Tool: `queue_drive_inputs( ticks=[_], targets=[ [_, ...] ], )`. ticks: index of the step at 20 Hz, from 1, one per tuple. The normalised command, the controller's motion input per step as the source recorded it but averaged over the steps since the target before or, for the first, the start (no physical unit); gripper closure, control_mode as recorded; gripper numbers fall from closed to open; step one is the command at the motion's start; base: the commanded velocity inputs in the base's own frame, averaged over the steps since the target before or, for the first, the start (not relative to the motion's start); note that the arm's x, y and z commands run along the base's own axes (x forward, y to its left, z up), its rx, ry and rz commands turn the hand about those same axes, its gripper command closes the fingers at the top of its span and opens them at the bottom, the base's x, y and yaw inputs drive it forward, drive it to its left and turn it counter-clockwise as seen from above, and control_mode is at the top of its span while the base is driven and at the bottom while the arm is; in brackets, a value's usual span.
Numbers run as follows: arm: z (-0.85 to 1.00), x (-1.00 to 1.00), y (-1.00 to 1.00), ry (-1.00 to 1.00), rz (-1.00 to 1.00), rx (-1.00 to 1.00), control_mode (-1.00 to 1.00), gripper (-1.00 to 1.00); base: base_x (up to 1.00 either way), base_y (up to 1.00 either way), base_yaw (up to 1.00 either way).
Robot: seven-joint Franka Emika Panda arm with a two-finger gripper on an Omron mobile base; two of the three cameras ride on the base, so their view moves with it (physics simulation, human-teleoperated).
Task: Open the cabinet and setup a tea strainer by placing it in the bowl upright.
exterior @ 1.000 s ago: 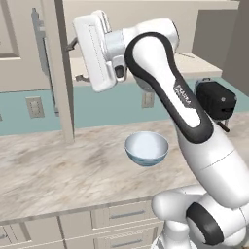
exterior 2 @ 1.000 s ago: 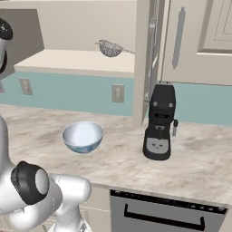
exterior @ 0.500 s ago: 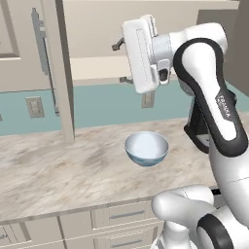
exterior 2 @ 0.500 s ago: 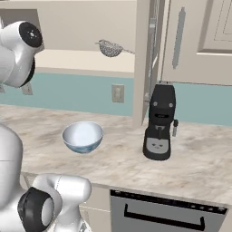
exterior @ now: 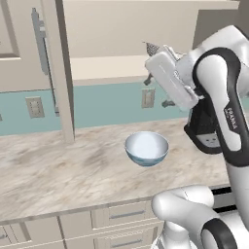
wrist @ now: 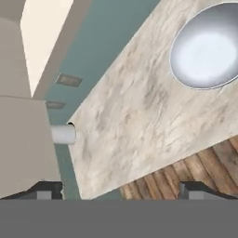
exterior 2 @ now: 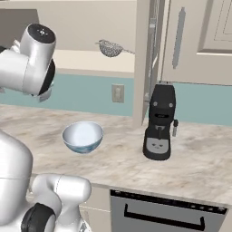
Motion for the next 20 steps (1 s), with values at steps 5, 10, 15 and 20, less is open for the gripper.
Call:
queue_drive_inputs(
  ticks=[5,10,15,20],
  targets=[
    [-0.41,-0.07,-0.41,-0.01,0.07,-0.69,-1.0,-1.0,0.0,0.0,0.0],
    [0.02,0.29,-0.29,-0.08,0.13,-0.36,-1.0,-1.0,0.0,0.0,0.0],
    [-0.34,-0.09,-0.1,0.0,0.47,-0.55,-1.0,-1.0,0.0,0.0,0.0],
    [0.15,-0.06,-0.24,-0.11,0.32,-0.32,-1.0,-1.0,0.0,0.0,0.0]
  ],
)
